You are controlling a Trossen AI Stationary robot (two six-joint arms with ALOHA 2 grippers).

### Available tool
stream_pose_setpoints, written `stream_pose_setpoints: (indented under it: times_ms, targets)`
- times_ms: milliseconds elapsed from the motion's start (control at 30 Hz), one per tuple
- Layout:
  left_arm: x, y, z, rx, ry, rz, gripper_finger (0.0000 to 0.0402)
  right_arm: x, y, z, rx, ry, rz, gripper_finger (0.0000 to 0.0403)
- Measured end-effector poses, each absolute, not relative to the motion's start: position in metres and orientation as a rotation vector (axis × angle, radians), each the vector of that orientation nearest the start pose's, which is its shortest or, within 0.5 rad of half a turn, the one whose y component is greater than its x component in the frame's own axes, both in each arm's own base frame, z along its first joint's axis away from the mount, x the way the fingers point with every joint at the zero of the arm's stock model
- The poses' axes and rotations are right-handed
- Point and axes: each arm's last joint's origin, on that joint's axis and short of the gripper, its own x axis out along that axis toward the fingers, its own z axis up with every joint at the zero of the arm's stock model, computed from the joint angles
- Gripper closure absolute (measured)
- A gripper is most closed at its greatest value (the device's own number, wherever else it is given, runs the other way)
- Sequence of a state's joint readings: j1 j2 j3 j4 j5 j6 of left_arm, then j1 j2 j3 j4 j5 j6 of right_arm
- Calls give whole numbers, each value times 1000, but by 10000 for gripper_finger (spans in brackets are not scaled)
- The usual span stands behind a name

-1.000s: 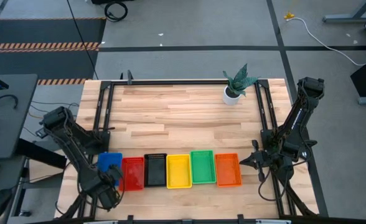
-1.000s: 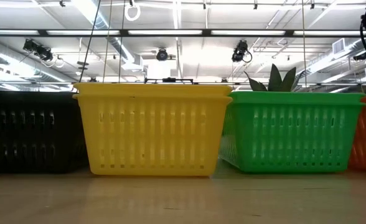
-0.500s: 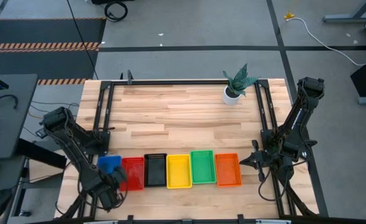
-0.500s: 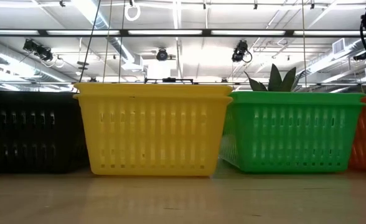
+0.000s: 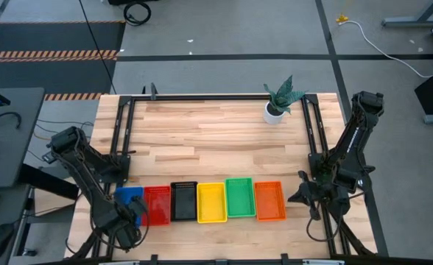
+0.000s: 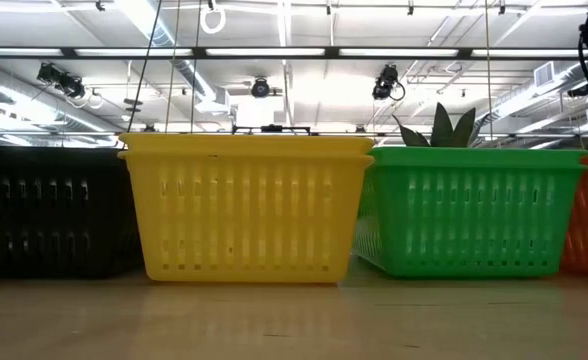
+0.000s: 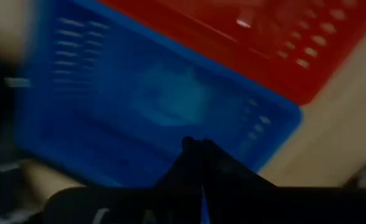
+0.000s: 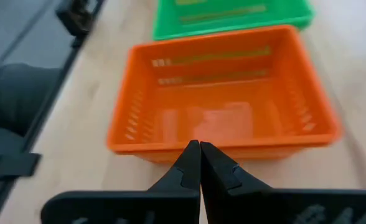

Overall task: Stack baskets by color
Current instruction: Adjust the colored bins

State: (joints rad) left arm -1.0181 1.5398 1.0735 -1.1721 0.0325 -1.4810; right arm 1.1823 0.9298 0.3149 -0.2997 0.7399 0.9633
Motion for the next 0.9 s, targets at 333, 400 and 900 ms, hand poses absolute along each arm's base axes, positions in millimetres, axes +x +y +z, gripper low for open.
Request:
stream_pose_setpoints:
  times_ms: [333, 400, 900]
  targets:
    - [180, -184, 250, -231, 1206, 569, 400, 75, 109, 160, 234, 840, -199, 401]
    - [194, -170, 244, -233, 1148, 618, 400, 76, 106, 153, 253, 867, -221, 401]
    - [279, -75, 194, -247, 914, 492, 400, 98, 113, 130, 282, 798, -94, 401]
